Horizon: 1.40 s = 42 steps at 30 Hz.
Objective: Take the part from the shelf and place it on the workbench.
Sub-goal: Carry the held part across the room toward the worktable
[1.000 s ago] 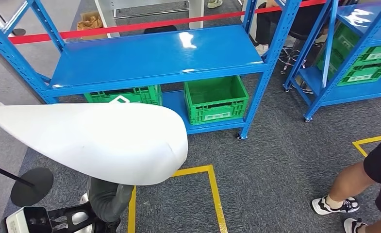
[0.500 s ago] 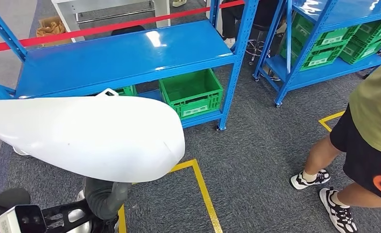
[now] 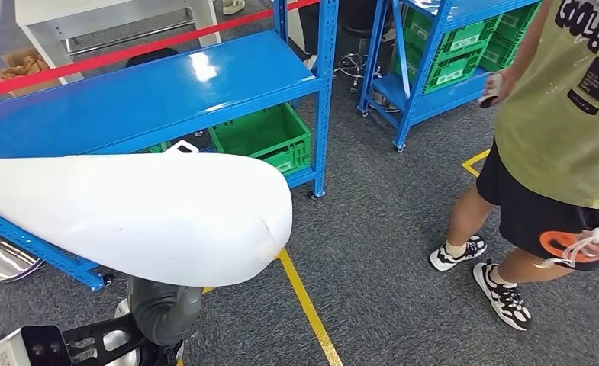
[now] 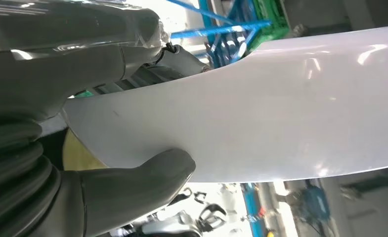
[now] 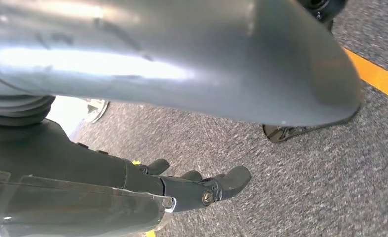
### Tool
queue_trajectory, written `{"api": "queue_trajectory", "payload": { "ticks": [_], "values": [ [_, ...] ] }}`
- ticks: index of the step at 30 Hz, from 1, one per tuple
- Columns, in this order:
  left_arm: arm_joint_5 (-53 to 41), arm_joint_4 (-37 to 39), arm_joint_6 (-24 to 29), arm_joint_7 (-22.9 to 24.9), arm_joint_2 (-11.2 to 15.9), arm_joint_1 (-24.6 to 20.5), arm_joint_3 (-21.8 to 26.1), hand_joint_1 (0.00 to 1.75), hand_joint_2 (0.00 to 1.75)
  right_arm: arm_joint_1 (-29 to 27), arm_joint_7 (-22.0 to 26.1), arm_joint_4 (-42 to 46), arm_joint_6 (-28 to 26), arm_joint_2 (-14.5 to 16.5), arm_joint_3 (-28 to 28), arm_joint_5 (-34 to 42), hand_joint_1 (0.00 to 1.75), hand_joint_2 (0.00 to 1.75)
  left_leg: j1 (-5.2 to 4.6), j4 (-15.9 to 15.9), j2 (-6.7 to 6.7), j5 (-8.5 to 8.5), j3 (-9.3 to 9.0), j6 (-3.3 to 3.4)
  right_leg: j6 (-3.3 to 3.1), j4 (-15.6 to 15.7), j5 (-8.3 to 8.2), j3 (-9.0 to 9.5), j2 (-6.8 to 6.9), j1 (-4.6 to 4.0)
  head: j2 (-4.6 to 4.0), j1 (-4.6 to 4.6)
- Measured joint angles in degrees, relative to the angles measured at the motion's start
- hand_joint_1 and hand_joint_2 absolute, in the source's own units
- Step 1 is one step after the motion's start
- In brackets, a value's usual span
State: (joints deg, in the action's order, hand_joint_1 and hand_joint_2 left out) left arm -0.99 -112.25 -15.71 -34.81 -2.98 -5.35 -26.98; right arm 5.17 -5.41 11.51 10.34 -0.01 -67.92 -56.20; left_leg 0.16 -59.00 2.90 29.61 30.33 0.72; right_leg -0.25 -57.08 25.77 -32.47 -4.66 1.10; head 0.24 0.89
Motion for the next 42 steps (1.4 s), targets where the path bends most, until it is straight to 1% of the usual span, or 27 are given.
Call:
{"api": "queue_trajectory", "payload": {
  "ticks": [2,4,6,8,10,11,12,14,16,17,19,20,22,24,25,26,27,28,30,31,32,33,35,37,39,41,42],
  "values": [
    [-0.05,-0.25,0.15,0.11,0.09,-0.2,0.01,1.75,1.75,0.16,-0.08,0.0,0.0,-0.03,-0.09,0.01,0.0,0.0,-0.1,3.27,1.28,-0.43,-1.5,0.32,0.63,-0.02,-0.4,-0.53,-1.12,0.12,0.0,0.01],
    [-0.09,-0.31,0.28,0.22,0.16,-0.4,0.04,1.75,1.75,0.11,-0.12,0.0,0.0,-0.17,-0.13,0.01,0.0,0.0,-0.05,3.66,0.23,-0.68,-1.55,0.53,1.41,0.08,-0.82,-1.05,-2.14,0.32,0.0,0.05],
    [-0.11,-0.4,0.38,0.32,0.16,-0.61,0.08,1.75,1.75,0.0,-0.16,-0.02,0.02,-0.23,-0.15,0.01,0.0,0.0,0.19,4.16,-1.21,-1.21,-1.72,1.06,1.92,-1.73,0.3,-2.28,-0.68,0.19,0.0,-0.16],
    [-0.15,-0.52,0.48,0.39,0.21,-0.66,0.16,1.75,1.75,0.1,-0.19,-0.04,0.03,-0.26,-0.15,0.02,0.0,0.0,0.17,4.37,-2.92,-1.49,-1.61,1.38,2.3,-8.37,3.91,-5.54,2.47,-0.01,0.0,-0.51],
    [-0.24,-0.55,0.58,0.45,0.34,-0.65,0.25,1.75,1.75,0.19,-0.19,-0.04,0.03,-0.31,-0.15,0.05,0.0,0.0,0.02,4.33,-4.65,-1.52,-1.43,1.44,2.69,-15.82,6.95,-8.82,3.83,0.01,0.0,-0.69],
    [-0.27,-0.54,0.64,0.51,0.43,-0.67,0.27,1.75,1.75,0.15,-0.18,-0.04,0.09,-0.3,-0.15,0.07,0.0,0.0,-0.01,4.32,-5.46,-1.51,-1.39,1.44,2.79,-17.16,7.1,-9.18,4.03,0.02,0.0,-0.72],
    [-0.24,-0.53,0.68,0.54,0.51,-0.73,0.26,1.75,1.75,0.08,-0.14,-0.04,0.19,-0.31,-0.15,0.09,0.0,0.0,-0.01,4.29,-6.22,-1.49,-1.41,1.4,2.81,-15.79,6.13,-8.17,4.26,0.05,0.0,-0.73],
    [0.01,-0.51,0.76,0.61,0.75,-1.02,0.14,1.75,1.75,0.04,-0.04,-0.04,0.38,-0.37,-0.17,0.28,0.0,0.0,-0.07,4.11,-7.57,-1.32,-1.49,1.15,2.7,-7.51,2.93,-3.4,5.97,0.07,0.0,-0.74],
    [0.28,-0.28,1.09,1.11,0.91,-1.8,-0.31,1.75,1.75,0.15,0.02,-0.04,0.44,-0.38,-0.4,0.96,0.0,0.0,-0.43,3.73,-8.43,-1.03,-1.42,0.66,2.1,-0.94,1.19,0.09,7.74,-0.03,0.0,-0.66],
    [0.27,-0.05,1.5,1.63,0.92,-2.35,-0.7,1.75,1.75,0.17,0.03,-0.04,0.44,-0.37,-0.62,1.35,0.0,0.0,-0.61,3.58,-8.77,-0.94,-1.36,0.43,1.74,0.08,1.14,0.51,8.09,-0.14,0.0,-0.61],
    [-0.09,0.51,3.02,3.05,0.85,-3.39,-1.68,1.75,1.75,0.07,0.05,-0.04,0.43,-0.36,-1.22,2.02,0.0,0.0,-0.67,3.48,-9.44,-0.85,-1.3,0.02,1.04,-0.05,0.94,0.25,6.96,-0.22,0.0,-0.55],
    [-0.32,0.78,4.05,3.65,0.82,-3.78,-2.18,1.75,1.75,0.01,0.05,-0.04,0.42,-0.36,-1.5,2.27,0.0,0.0,-0.58,3.32,-9.23,-0.6,-1.19,-0.28,0.75,-0.03,0.81,0.16,6.49,-0.15,0.0,-0.55],
    [-0.65,1.24,6.17,4.26,0.8,-4.39,-2.91,1.75,1.75,-0.05,0.04,-0.04,0.26,-0.37,-1.91,2.65,0.0,0.0,-0.34,0.29,-6.6,1.73,0.19,-0.9,0.12,0.06,0.43,-0.05,5.4,0.12,0.0,-0.44],
    [-0.85,1.78,7.64,4.19,0.85,-4.7,-3.29,1.75,1.75,-0.02,0.04,-0.04,0.0,-0.38,-2.24,2.85,0.0,0.0,-0.17,-7.47,-3.66,5.86,3.69,-1.15,-0.26,0.03,0.14,-0.52,4.19,0.18,0.0,-0.33],
    [-0.78,2.15,8.0,4.17,0.89,-4.78,-3.44,1.75,1.75,-0.03,0.04,-0.04,-0.11,-0.38,-2.44,2.91,0.0,0.0,-0.13,-11.38,-3.23,7.37,5.53,-1.15,-0.34,0.02,0.01,-0.73,3.52,0.16,0.0,-0.34],
    [-0.49,2.64,8.03,4.28,0.93,-4.92,-3.64,1.75,1.75,-0.07,0.04,-0.04,-0.23,-0.36,-2.64,2.97,0.0,0.0,-0.12,-13.76,-3.1,7.86,6.66,-1.1,-0.33,0.01,-0.11,-0.89,2.8,0.14,0.0,-0.33],
    [-0.03,3.18,7.8,4.51,0.98,-5.17,-3.87,1.75,1.75,-0.14,0.03,-0.04,-0.38,-0.34,-2.81,3.02,0.0,0.0,-0.12,-13.72,-3.02,7.09,6.65,-1.0,-0.26,0.0,-0.23,-0.96,2.05,0.13,0.0,-0.33],
    [0.68,3.82,7.22,4.79,1.03,-5.51,-4.12,1.75,1.75,-0.19,0.03,-0.04,-0.51,-0.32,-2.92,3.08,0.0,0.0,-0.1,-11.12,-2.75,5.25,5.37,-0.84,-0.12,-0.01,-0.33,-0.96,1.29,0.14,0.0,-0.33],
    [2.25,5.23,5.42,4.97,1.09,-6.23,-4.54,1.75,1.75,-0.19,0.03,-0.04,-0.77,-0.27,-3.06,3.21,0.0,0.0,-0.02,-2.67,-0.3,1.22,1.23,-0.38,0.25,-0.06,-0.56,-1.02,-0.17,0.13,0.0,-0.35],
    [2.81,5.95,4.36,4.67,1.15,-6.44,-4.72,1.75,1.75,-0.15,0.03,-0.03,-0.91,-0.28,-3.15,3.28,0.0,0.0,0.05,0.63,1.08,0.16,-0.32,-0.23,0.52,-0.12,-0.71,-1.21,-0.82,0.15,0.0,-0.37],
    [3.06,6.65,3.36,4.04,1.22,-6.52,-4.9,1.75,1.75,-0.16,0.03,-0.03,-1.11,-0.36,-3.29,3.35,0.0,0.0,0.03,2.44,2.17,-0.19,-1.17,-0.13,0.86,-0.15,-0.91,-1.51,-1.46,0.24,0.0,-0.38],
    [3.05,7.31,2.49,3.27,1.32,-6.54,-5.12,1.75,1.75,-0.26,-0.01,-0.02,-1.36,-0.45,-3.45,3.4,0.0,0.0,-0.03,2.96,2.5,-0.04,-1.37,-0.07,1.28,-0.14,-1.16,-1.84,-2.1,0.35,0.0,-0.41],
    [3.06,8.43,1.09,2.1,1.42,-6.72,-5.56,1.75,1.75,-0.65,-0.23,-0.01,-1.82,-0.83,-3.84,3.33,0.0,0.0,-0.05,3.11,1.15,-0.37,-1.41,0.34,2.05,-0.14,-1.52,-2.46,-3.08,0.6,0.0,-0.4],
    [3.66,9.2,0.1,2.14,1.35,-7.31,-5.85,1.75,1.75,-0.96,-0.74,0.01,-2.05,-1.3,-4.08,2.73,0.0,0.0,0.11,3.37,-0.5,-0.76,-1.37,0.98,2.46,-2.61,-0.06,-3.95,-1.0,0.38,0.0,-0.57],
    [4.39,9.94,-0.65,2.65,1.35,-7.85,-5.96,1.75,1.75,-0.93,-1.44,0.07,-2.1,-2.07,-4.09,1.57,0.0,0.0,-0.02,3.43,-2.35,-0.89,-1.2,1.31,2.7,-9.75,3.65,-7.38,2.54,0.14,0.0,-0.85],
    [4.67,11.1,-1.5,2.71,1.5,-8.14,-5.98,1.75,1.75,-0.9,-2.33,0.16,-2.3,-3.08,-3.84,0.15,0.0,0.0,-0.19,3.4,-4.33,-0.9,-1.02,1.39,2.9,-16.72,6.26,-10.36,3.89,0.13,0.0,-0.99],
    [4.78,11.89,-2.06,2.44,1.6,-8.35,-6.02,1.75,1.75,-1.01,-2.8,0.2,-2.54,-3.64,-3.63,-0.57,0.0,0.0,-0.23,3.39,-5.2,-0.89,-0.98,1.39,2.91,-17.41,6.17,-10.34,4.1,0.13,0.0,-1.01]
  ]
}}
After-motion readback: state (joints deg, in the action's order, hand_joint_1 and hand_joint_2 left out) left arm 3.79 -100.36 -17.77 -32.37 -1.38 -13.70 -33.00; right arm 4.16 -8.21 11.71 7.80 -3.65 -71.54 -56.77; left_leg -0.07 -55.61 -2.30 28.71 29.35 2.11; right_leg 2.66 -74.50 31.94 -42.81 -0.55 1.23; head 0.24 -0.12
